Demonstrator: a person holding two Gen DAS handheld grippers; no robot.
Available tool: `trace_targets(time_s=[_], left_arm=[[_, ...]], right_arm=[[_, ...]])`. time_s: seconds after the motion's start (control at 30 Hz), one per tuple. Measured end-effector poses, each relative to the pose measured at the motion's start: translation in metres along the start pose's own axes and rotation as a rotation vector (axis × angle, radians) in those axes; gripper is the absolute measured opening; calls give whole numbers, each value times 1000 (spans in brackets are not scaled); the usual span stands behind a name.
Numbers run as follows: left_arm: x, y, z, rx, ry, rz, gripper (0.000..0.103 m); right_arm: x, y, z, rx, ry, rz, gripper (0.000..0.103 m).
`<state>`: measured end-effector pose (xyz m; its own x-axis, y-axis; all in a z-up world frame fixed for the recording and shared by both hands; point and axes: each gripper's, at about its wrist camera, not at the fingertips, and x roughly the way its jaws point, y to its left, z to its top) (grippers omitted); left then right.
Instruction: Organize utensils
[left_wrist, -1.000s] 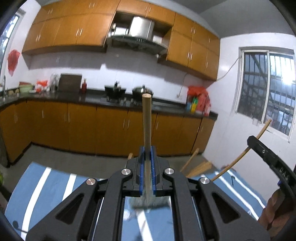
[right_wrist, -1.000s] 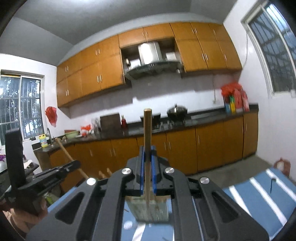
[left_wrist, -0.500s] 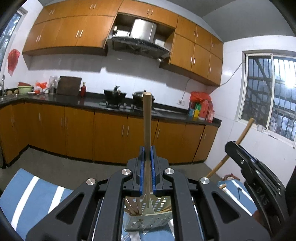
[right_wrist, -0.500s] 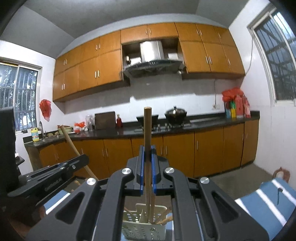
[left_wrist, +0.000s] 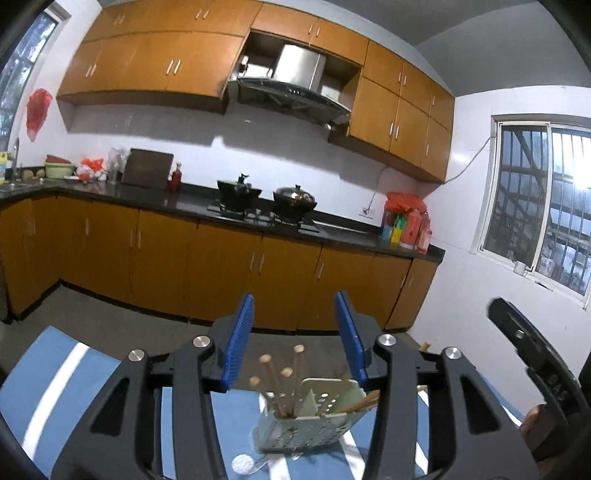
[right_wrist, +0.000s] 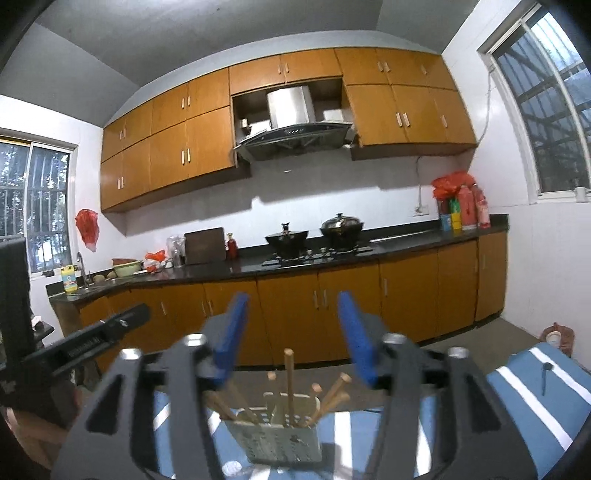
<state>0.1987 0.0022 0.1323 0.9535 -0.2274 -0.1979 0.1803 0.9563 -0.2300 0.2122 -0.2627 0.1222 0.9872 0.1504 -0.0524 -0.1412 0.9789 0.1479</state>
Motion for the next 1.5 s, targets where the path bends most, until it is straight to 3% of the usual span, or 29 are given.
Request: trace_targets(time_s=[0.13, 0.23, 0.33, 0.6, 0.8, 1.17, 1.5], left_arm=[[-35, 5, -10, 40, -5, 47, 75], [-63, 8, -30, 84, 10, 80, 95], [-86, 8, -53, 128, 28, 113, 101], [-120, 6, -110, 220, 110, 194, 101], [-128, 7, -136, 198, 156, 220, 101], [-138, 1, -165, 193, 169, 222, 101], [-139, -3, -177, 201, 183, 217, 101]], right_arm=[[-42, -1, -16, -37, 22, -60, 94], [-67, 2, -38, -82, 50, -106, 99], [-83, 3, -62, -104, 118, -121, 99], [-110, 4, -112, -107, 250, -163, 99], [-130, 7, -141, -87, 291, -159, 99], [-144, 13, -178, -69, 355, -152, 99], [-143, 10, -182, -50, 368, -163, 99]])
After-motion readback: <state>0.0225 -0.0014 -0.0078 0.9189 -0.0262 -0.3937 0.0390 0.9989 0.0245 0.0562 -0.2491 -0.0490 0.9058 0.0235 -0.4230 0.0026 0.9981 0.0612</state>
